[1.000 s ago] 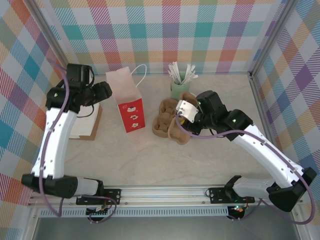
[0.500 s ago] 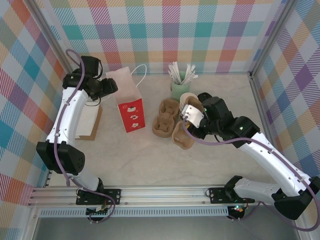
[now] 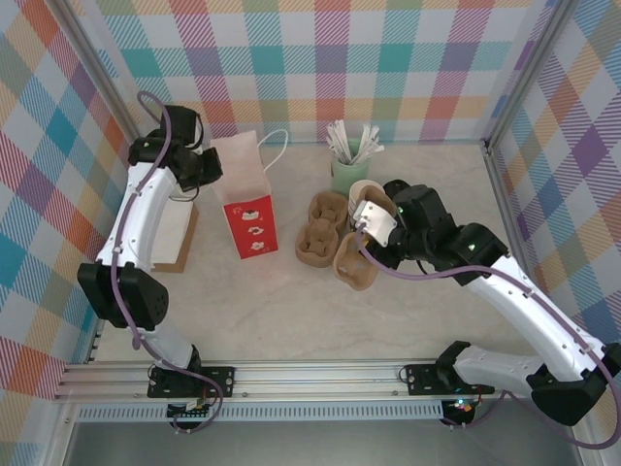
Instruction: Pack the takeout coffee
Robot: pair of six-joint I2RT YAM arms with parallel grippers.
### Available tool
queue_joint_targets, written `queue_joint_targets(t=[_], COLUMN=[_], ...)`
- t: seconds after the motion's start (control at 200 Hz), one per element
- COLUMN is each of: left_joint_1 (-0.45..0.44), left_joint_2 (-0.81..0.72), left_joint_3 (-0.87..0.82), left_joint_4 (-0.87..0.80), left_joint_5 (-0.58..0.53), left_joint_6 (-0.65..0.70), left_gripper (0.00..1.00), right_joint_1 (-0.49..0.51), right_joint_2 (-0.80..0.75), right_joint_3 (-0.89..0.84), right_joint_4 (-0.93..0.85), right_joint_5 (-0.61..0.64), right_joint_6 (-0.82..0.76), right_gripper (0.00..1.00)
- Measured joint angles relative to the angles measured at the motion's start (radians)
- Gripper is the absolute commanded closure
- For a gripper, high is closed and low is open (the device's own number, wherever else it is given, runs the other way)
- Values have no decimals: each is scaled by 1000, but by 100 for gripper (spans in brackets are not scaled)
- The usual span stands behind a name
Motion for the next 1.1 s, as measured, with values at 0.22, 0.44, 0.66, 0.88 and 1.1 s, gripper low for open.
queue_joint_targets(t=[0.22,0.44,0.66,0.88,1.1], left_joint_1=[-5,-73,-135,-216,-266], left_joint_2=[-213,-425,-510,-560,-577], left_joint_3=[-115,-257,-377,-444,-484], left_joint_4=[-26,-49,-50,-26,33], left_joint_5=[64,127,174,200,212], left_joint_6=[7,-6,-56,-116,-164], left_gripper=[100,100,100,100,100], right_joint_1=[0,0,10,66,100], right_joint_2=[52,155,271,420,540], right_joint_3=[134,350,586,726,770], right_joint_4=[-8,-7,-6,-15,-15], right_joint_5=[-86,-209,-327,-399,-470], right_joint_6=[2,21,47,81,131], right_gripper=[64,65,66,67,67])
